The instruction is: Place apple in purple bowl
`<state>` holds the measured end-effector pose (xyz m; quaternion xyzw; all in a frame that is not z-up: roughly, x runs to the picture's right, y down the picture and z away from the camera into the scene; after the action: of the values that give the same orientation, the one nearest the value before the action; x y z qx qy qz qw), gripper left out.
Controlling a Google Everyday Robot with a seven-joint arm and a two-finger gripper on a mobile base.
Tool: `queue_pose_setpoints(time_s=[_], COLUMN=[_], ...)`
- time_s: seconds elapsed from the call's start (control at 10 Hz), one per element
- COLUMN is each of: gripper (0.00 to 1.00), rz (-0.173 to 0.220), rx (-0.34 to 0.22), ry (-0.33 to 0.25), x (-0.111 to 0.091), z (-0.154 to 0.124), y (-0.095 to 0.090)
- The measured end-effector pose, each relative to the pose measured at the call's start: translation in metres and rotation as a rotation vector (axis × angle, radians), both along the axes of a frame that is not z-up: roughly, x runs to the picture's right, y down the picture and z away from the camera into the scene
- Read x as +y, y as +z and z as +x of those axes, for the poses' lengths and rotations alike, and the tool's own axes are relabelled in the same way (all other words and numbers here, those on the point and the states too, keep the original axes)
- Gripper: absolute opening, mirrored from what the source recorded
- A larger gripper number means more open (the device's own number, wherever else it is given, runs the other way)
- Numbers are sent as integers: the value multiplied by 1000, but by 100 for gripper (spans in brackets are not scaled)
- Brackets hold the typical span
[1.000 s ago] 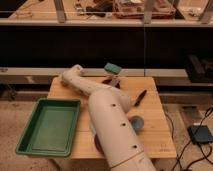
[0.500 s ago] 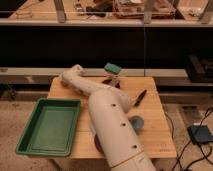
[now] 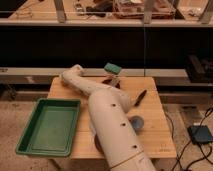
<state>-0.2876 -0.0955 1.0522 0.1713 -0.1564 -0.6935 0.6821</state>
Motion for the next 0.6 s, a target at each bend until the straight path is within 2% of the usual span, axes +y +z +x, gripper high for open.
queue_pose_setpoints(time_s=[0.5, 0.6], gripper=[0, 0], rz=[1, -3], rx=[3, -10], ry=[-1, 10], x=[-9, -9], z=[3, 0], y=[-9, -11])
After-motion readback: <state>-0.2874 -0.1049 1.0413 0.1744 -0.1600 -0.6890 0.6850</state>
